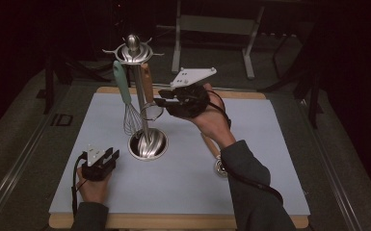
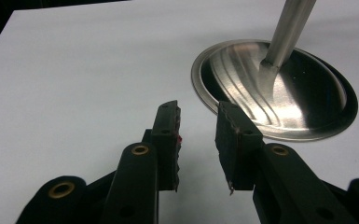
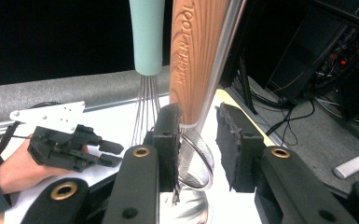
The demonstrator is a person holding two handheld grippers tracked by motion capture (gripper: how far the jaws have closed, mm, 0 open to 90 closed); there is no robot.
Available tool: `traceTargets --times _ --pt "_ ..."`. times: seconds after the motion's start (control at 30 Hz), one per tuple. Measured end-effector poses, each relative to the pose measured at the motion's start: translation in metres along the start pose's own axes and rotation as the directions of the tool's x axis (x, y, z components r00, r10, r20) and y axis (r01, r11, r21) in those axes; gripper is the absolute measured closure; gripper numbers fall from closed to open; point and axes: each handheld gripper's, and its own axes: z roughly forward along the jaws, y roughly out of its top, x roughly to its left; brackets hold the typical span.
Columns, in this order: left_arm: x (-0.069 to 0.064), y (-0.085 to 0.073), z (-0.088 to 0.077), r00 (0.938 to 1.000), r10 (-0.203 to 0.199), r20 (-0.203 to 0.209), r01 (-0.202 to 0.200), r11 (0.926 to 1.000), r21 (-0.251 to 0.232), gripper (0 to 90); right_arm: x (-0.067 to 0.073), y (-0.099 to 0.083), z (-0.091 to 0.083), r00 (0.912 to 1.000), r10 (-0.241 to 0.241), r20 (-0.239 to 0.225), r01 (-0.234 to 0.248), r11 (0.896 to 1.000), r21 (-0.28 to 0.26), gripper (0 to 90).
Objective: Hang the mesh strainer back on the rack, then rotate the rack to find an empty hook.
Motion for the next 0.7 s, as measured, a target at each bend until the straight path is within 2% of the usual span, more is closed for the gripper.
traceTargets --times 0.17,0.4,0.5,0.7 --pt "0.0 0.0 0.0 1.0 -0.001 0.0 0.001 1.0 0.001 70.2 -0.002 -0.002 -0.002 1.0 -0.005 0.005 0.005 1.0 0.011 69.0" --pt "-0.001 0.0 0.0 1.0 0.007 0.0 -0.007 1.0 0.0 71.2 -0.002 -0.016 -0.002 0.9996 -0.027 0.009 0.026 0.996 0.081 67.8" --pt "-0.001 0.0 0.0 0.9999 0.011 0.001 -0.011 0.9999 0.001 72.6 0.001 -0.022 -0.002 0.9992 -0.039 0.0 0.039 0.995 0.089 67.2" --pt "0.0 0.0 -0.001 0.9996 -0.013 -0.024 0.013 0.9999 -0.006 75.9 0.004 -0.032 -0.002 0.9985 -0.053 -0.013 0.054 0.992 0.117 66.8"
